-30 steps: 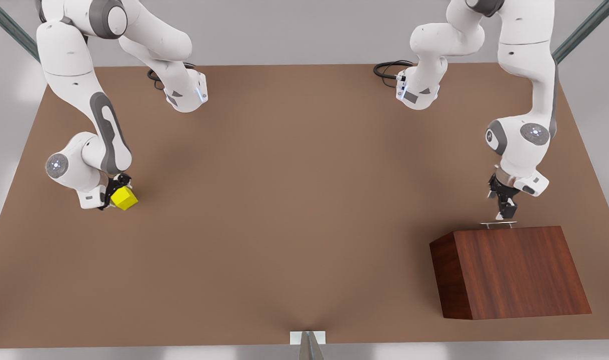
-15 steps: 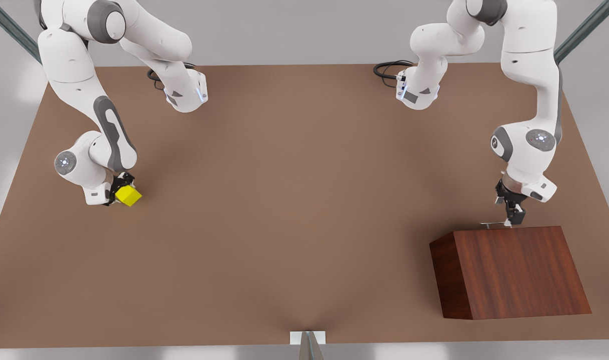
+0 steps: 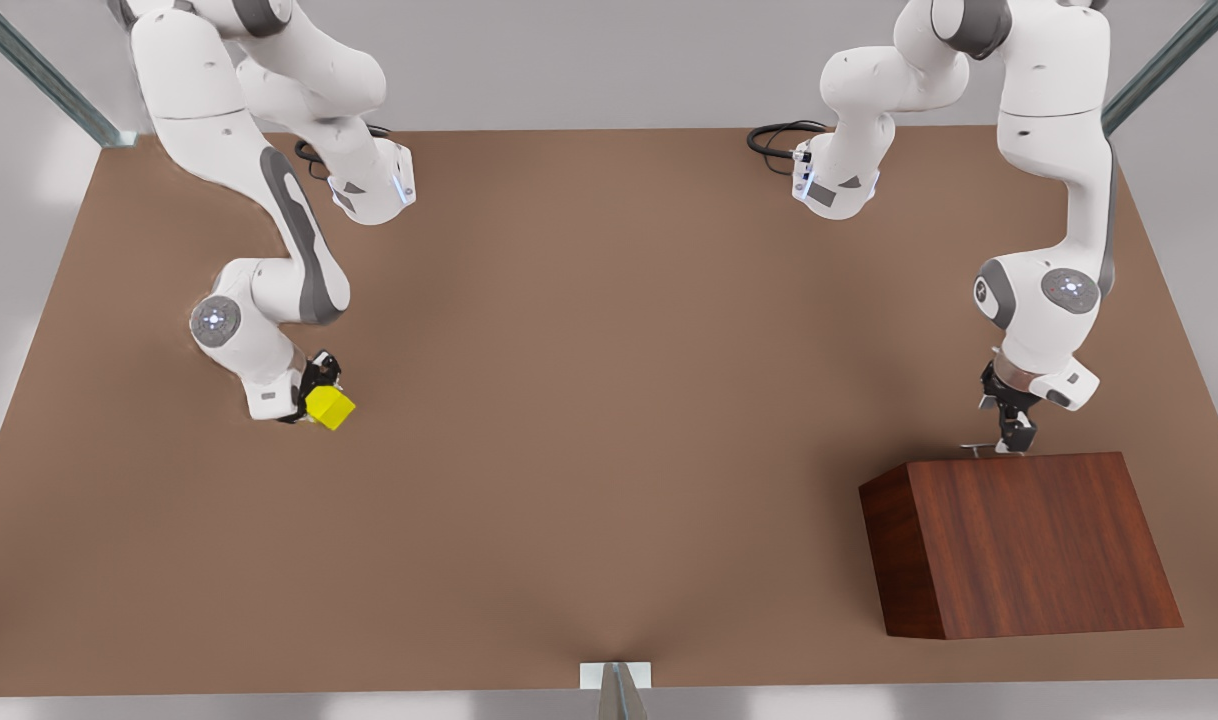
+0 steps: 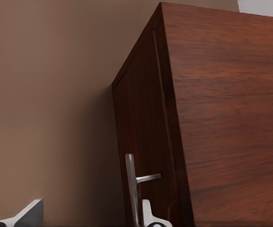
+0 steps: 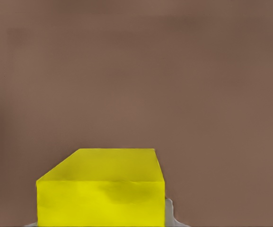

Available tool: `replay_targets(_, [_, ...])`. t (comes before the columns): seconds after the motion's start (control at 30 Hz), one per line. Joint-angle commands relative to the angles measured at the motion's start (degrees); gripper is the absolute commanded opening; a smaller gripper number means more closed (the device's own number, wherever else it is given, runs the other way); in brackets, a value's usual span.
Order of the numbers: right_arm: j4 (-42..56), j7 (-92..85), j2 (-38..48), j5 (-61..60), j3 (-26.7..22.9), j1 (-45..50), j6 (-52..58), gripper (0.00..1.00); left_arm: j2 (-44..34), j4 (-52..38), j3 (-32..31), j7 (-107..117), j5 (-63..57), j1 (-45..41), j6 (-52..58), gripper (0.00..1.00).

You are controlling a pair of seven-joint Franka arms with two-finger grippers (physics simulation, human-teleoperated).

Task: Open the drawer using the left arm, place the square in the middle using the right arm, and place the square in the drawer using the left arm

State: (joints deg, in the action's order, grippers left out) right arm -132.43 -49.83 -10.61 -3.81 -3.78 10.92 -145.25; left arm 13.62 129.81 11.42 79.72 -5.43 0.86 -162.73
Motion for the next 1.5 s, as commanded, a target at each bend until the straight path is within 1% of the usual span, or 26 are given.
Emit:
replay_targets(0.0, [0.8,2.1,-0.3,0.2,0.0,1.1,0.1,0.51,0.0,0.1,0.0,0.0,0.0,0.0,0.0,1.00])
replay_targets(0.07, [7.3,12.1,-3.4,0.2,0.7,8.3,2.9,0.52,-0.1,0.1,-0.1,0.0,0.0,0.0,0.1,1.00])
replay_targets(0.1, [11.7,18.0,-6.2,0.3,5.3,8.3,3.4,0.52,-0.5,0.2,-0.1,0.0,0.0,0.0,1.1,1.00])
replay_targets(0.13, [15.0,21.6,-8.6,0.3,8.1,8.3,3.5,0.52,-0.9,0.3,-0.1,0.0,0.0,0.0,2.1,1.00])
replay_targets(0.17, [18.4,25.7,-11.7,0.3,10.5,8.4,3.5,0.52,-1.7,0.4,-0.1,0.1,0.0,0.0,3.0,1.00])
replay_targets(0.2, [22.2,26.7,-14.7,0.2,11.2,9.2,3.6,0.52,-2.1,0.4,-0.1,0.3,0.0,0.0,3.8,1.00])
replay_targets(0.23, [26.1,29.9,-17.7,0.2,11.3,11.0,3.6,0.52,-2.1,0.4,-0.1,0.7,0.0,-0.1,4.1,1.00])
replay_targets(0.37, [49.8,47.1,-32.5,0.6,11.2,22.6,11.9,0.52,-3.2,1.4,-0.6,0.7,0.0,-0.2,5.8,1.00])
replay_targets(0.57, [69.5,54.8,-46.5,1.0,10.2,29.1,13.2,0.54,-5.6,3.0,-0.6,0.4,-0.1,-0.2,8.4,1.00])
replay_targets(0.6, [70.7,54.8,-47.7,1.0,10.3,29.3,13.1,0.59,-5.8,3.0,-0.5,0.4,-0.1,-0.2,8.8,1.00])
replay_targets(0.63, [70.7,54.8,-47.8,1.0,10.3,30.1,12.6,0.84,-6.4,3.7,-0.5,0.3,-0.1,-0.2,9.0,1.00])
replay_targets(0.67, [70.6,54.8,-48.0,0.9,10.4,30.2,11.7,1.00,-7.0,4.3,-0.5,0.3,-0.1,-0.2,9.4,1.00])
replay_targets(0.77, [70.6,55.6,-48.5,0.9,10.1,31.2,11.5,1.00,-7.5,4.7,-0.6,0.2,-0.1,-0.2,9.7,1.00])
replay_targets(0.9, [70.0,55.6,-47.7,0.8,10.0,31.2,12.1,1.00,-9.6,5.9,-0.6,0.2,-0.1,-0.2,11.4,1.00])
replay_targets(0.93, [67.0,55.5,-44.2,1.0,9.9,31.2,12.1,1.00,-9.9,5.9,-0.6,0.2,-0.1,-0.2,12.3,1.00])
replay_targets(0.97, [63.2,55.1,-38.6,2.5,10.1,29.7,12.2,1.00,-10.3,6.0,-0.6,0.2,-0.1,-0.2,12.8,1.00])
replay_targets(1.07, [39.5,48.3,-14.7,3.0,10.4,20.7,12.4,1.00,-10.7,6.8,-0.6,0.0,-0.1,-0.2,12.8,1.00])
replay_targets(1.1, [35.9,46.8,-8.8,3.0,10.2,16.7,15.8,1.00,-10.7,6.8,-0.5,0.0,-0.1,-0.2,12.8,1.00])
replay_targets(1.13, [37.7,47.1,-5.0,2.9,9.9,10.5,26.7,1.00,-10.8,7.4,-0.5,0.0,-0.1,-0.2,12.8,1.00])
replay_targets(1.17, [37.6,47.4,-1.4,2.9,9.8,4.7,33.3,1.00,-10.8,7.4,-0.5,0.0,-0.1,-0.2,12.7,1.00])
replay_targets(1.23, [38.3,49.8,3.4,3.0,6.1,-4.3,42.2,1.00,-10.7,7.4,-0.5,-0.1,-0.1,-0.2,12.7,1.00])
replay_targets(1.27, [40.0,49.7,4.1,4.6,2.3,-4.5,43.6,1.00,-10.6,7.5,-0.5,-0.1,-0.1,-0.2,12.7,1.00])
replay_targets(1.3, [41.5,49.6,4.3,7.8,0.1,-4.5,45.8,1.00,-10.5,7.5,-0.5,-0.1,-0.1,-0.2,12.7,1.00])
replay_targets(1.37, [41.1,45.2,3.8,7.7,-0.1,-7.9,45.8,1.00,-10.8,8.3,-0.5,-0.1,-0.1,-0.2,12.7,1.00])
replay_targets(1.4, [43.9,44.2,1.2,6.4,0.0,-10.0,45.2,1.00,-11.2,8.4,-0.5,-0.1,-0.1,-0.2,12.8,1.00])
replay_targets(1.47, [45.9,44.4,0.1,5.6,0.0,-9.9,45.8,1.00,-11.9,9.3,-0.5,-0.2,-0.1,-0.2,12.8,1.00])
